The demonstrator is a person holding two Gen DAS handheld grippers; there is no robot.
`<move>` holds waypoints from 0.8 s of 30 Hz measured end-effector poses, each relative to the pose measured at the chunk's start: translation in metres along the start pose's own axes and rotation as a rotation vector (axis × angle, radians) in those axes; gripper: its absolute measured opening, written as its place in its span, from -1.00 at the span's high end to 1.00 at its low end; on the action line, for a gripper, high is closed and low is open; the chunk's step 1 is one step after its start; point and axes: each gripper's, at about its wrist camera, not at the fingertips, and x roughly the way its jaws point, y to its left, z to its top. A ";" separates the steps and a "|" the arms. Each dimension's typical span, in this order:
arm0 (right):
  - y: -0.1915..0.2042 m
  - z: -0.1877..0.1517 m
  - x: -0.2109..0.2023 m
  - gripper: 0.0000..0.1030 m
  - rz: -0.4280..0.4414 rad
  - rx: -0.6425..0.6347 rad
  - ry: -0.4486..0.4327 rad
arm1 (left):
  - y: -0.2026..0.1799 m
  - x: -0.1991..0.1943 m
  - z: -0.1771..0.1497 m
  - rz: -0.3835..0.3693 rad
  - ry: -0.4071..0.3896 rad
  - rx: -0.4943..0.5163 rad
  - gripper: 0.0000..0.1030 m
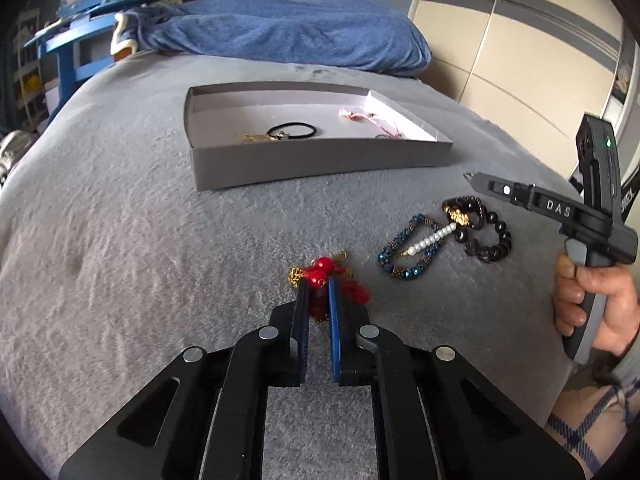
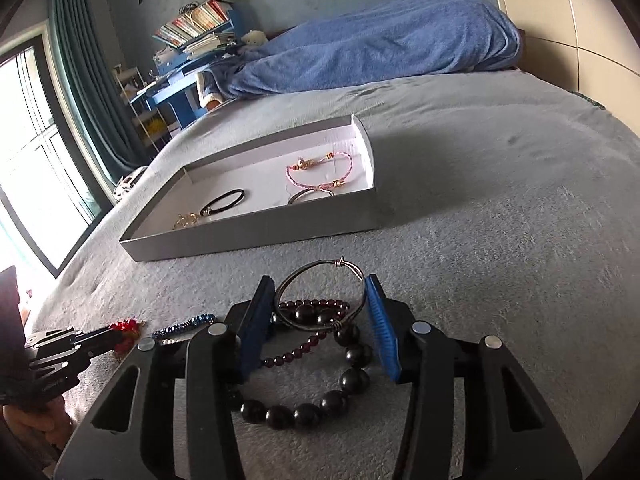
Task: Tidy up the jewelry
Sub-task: 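Grasp the red beaded tassel with the left gripper while the right lifts the silver hoop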
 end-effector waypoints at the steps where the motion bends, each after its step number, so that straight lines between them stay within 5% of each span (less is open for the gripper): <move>1: -0.001 0.000 0.000 0.10 0.001 0.005 -0.002 | 0.000 -0.001 0.000 0.001 -0.005 0.003 0.82; 24: -0.004 0.006 -0.010 0.10 0.027 0.020 -0.022 | -0.028 -0.041 0.050 -0.050 -0.139 0.095 0.82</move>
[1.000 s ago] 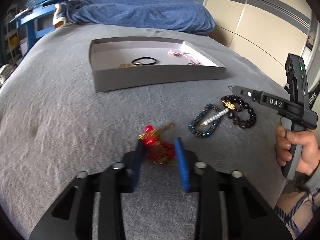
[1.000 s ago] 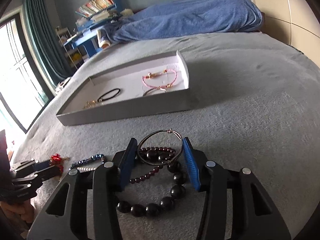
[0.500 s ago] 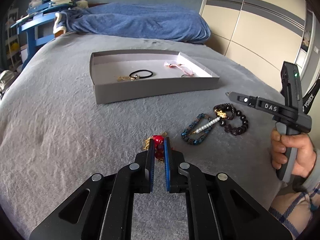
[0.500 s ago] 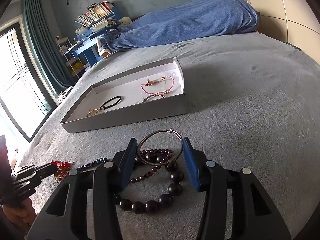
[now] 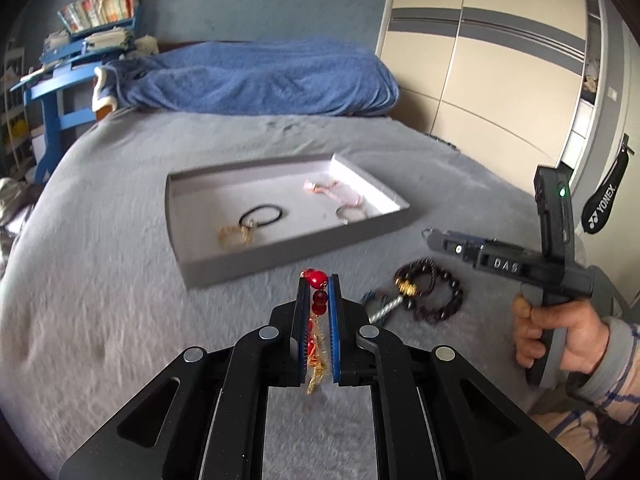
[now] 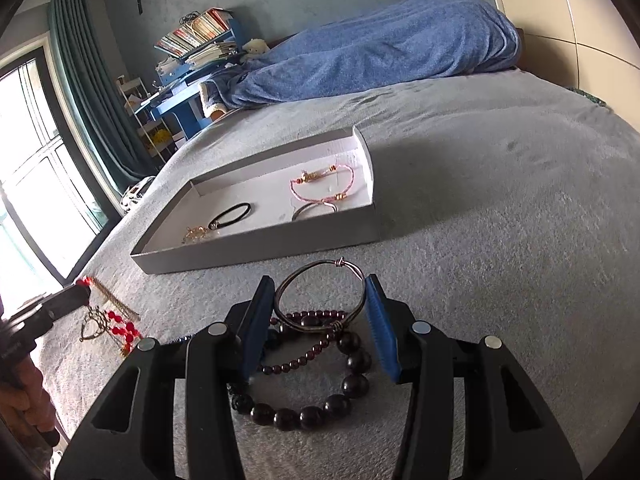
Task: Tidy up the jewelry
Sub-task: 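Grasp the red beaded tassel with the left gripper while the right lifts the silver hoop, then lower the silver hoop into the tray with the right gripper while the left drops the red tassel there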
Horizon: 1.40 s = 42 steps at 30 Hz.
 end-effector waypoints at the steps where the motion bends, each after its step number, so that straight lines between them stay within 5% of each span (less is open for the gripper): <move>1: 0.000 0.001 -0.001 0.10 0.000 0.000 -0.002 | 0.000 -0.001 0.004 -0.002 -0.007 0.004 0.82; 25: 0.028 0.072 -0.014 0.10 0.028 -0.121 -0.076 | 0.002 -0.012 0.112 0.019 -0.148 0.105 0.82; 33: 0.041 0.088 0.010 0.10 0.019 -0.182 -0.042 | 0.016 0.007 0.139 0.045 -0.145 0.107 0.82; 42: 0.044 0.088 0.057 0.10 0.011 -0.212 0.056 | 0.032 0.044 0.132 0.071 -0.090 0.073 0.82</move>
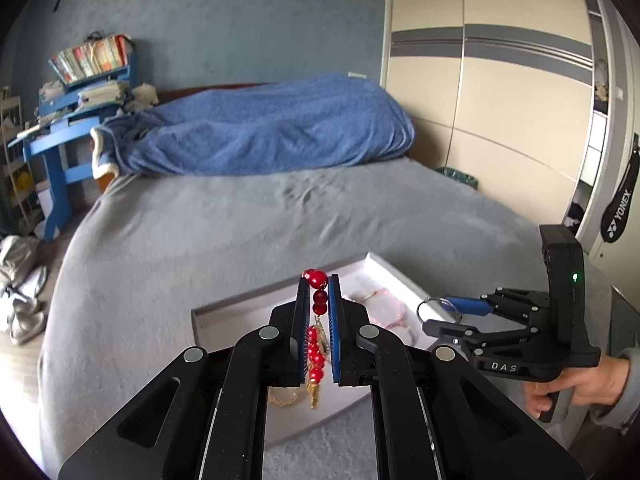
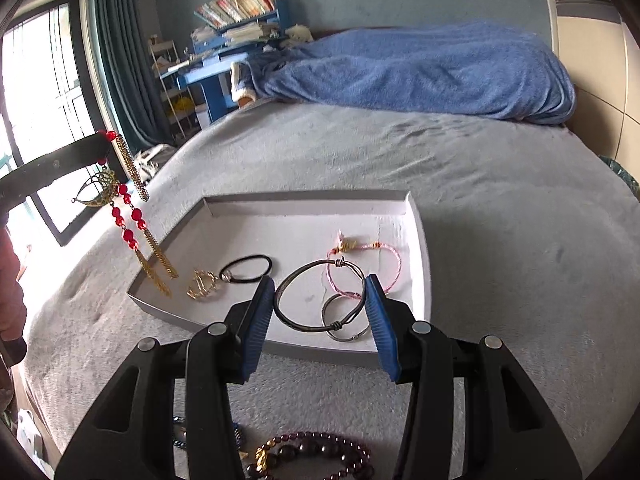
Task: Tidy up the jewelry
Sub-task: 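Lower the silver hoop into the tray with the right gripper while the left drops the red tassel there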
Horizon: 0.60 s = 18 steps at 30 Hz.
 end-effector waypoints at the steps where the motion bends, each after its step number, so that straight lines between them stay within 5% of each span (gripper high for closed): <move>1: 0.000 0.000 0.004 0.10 -0.001 -0.002 0.008 | 0.002 0.004 -0.003 0.003 0.009 -0.005 0.82; 18: -0.011 -0.004 0.051 0.10 -0.038 0.019 0.114 | 0.034 0.035 -0.074 0.049 0.156 -0.116 0.82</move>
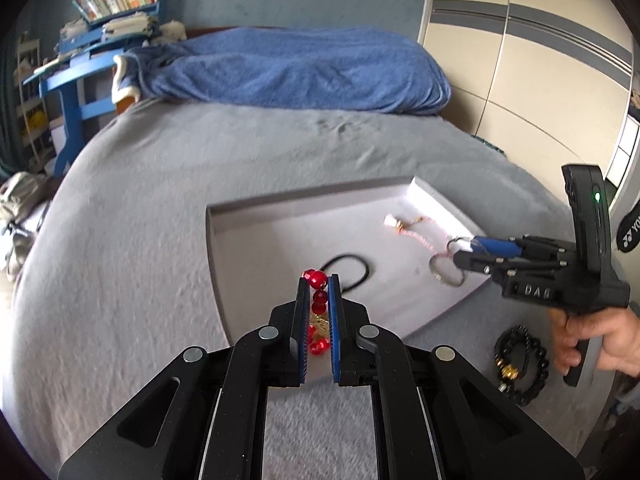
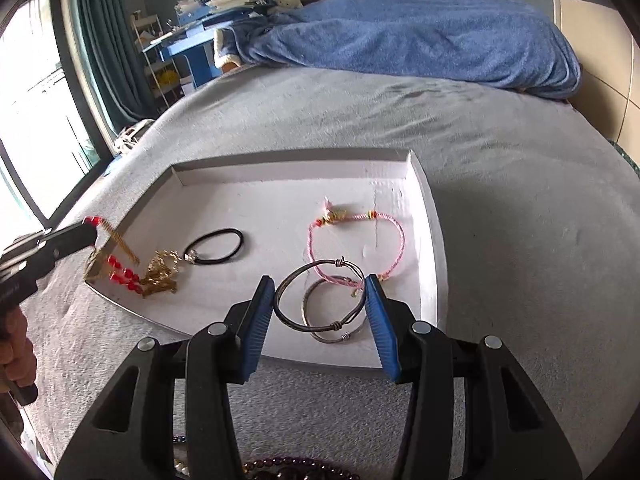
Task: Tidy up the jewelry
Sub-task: 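Lower the silver hoop into the tray with the right gripper while the left drops the red tassel there, then grasp the blue-and-pearl beaded bracelet with the left gripper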
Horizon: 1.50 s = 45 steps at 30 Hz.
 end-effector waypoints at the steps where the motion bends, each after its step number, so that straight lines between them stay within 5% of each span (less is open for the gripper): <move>1: -0.001 -0.001 0.001 0.10 -0.003 0.001 0.004 | 0.001 0.002 -0.003 0.004 0.010 -0.004 0.82; 11: -0.005 -0.006 0.013 0.09 -0.023 -0.005 0.045 | 0.000 0.010 -0.017 0.024 0.046 -0.013 0.50; 19: -0.004 -0.012 0.002 -0.18 -0.018 -0.017 0.018 | -0.015 -0.003 -0.029 0.015 0.006 -0.003 -0.15; 45: -0.010 -0.100 -0.072 -0.18 0.006 0.089 -0.103 | -0.047 -0.028 -0.089 -0.008 -0.009 -0.037 -0.39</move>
